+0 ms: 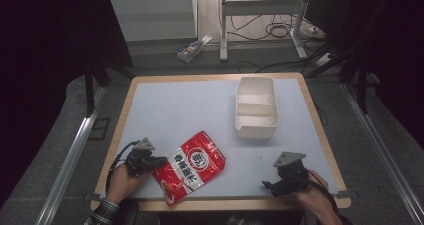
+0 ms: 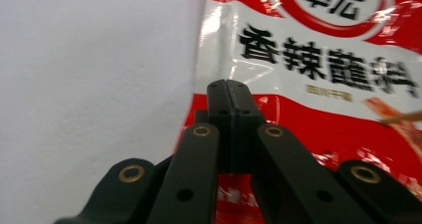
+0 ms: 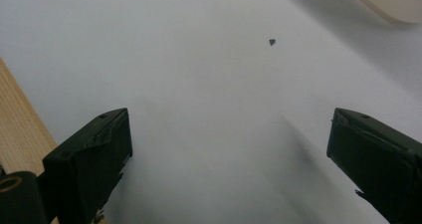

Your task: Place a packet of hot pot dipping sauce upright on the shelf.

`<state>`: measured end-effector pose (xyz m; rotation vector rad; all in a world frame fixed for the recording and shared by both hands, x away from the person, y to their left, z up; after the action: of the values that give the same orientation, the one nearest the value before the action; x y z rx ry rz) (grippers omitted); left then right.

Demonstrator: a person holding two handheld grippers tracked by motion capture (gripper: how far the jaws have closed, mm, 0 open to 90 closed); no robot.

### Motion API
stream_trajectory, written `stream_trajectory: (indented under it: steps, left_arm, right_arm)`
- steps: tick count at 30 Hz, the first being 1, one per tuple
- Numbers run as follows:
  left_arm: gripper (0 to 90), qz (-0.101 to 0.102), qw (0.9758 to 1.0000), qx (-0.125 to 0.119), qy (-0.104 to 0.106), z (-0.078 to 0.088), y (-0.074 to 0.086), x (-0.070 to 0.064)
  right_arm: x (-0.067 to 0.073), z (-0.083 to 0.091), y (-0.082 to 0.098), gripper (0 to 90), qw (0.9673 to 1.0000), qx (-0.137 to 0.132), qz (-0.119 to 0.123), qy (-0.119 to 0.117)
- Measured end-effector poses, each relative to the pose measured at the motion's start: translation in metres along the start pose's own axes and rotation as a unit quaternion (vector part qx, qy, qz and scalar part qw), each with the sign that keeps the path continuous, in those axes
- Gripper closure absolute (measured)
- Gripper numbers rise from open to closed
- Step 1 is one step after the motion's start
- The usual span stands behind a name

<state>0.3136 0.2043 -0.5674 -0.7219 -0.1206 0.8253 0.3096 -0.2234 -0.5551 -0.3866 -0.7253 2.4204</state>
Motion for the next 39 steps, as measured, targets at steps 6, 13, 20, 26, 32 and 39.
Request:
stream_trajectory:
  steps: [6,13,20,26,32,39]
  left_arm:
    - [89.9,0.002,1.0,-0.008,-0.004,0.0,0.0,0.0]
    - [80.5,-0.012,0.9985,-0.029,-0.045,0.006,-0.004,-0.001]
    - [60.7,-0.013,0.9971,-0.054,-0.051,0.014,-0.002,-0.008]
    - [38.1,-0.019,0.9959,-0.075,-0.046,0.017,0.002,-0.014]
    - [22.5,-0.021,0.9945,-0.093,-0.044,0.021,0.006,-0.017]
    - [13.3,-0.019,0.994,-0.101,-0.038,0.025,0.011,-0.021]
  right_arm:
    - [0.001,0.0,-0.003,3.6,1.0,-0.002,-0.003,0.001]
    - [0.002,-0.001,-0.008,2.8,0.9998,-0.008,-0.013,-0.011]
    - [0.007,-0.004,-0.018,0.5,0.9989,-0.017,-0.027,-0.035]
    - [0.011,-0.012,-0.03,0.0,0.9978,-0.025,-0.029,-0.054]
    - [0.017,-0.021,-0.043,0.0,0.9968,-0.032,-0.026,-0.069]
    - [0.023,-0.031,-0.061,0.0,0.9956,-0.044,-0.016,-0.081]
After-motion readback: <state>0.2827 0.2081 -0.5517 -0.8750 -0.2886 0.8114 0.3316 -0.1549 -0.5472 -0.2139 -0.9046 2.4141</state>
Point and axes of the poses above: each handheld gripper's, and its own axes: z roughly backward along the jaws, y roughly out of its underside, x roughly to its left, the point moved 5 cm from there along -z, roughly forward along the jaws, and after that the axes turned 2 degrees about x, right-handed, at the moved point
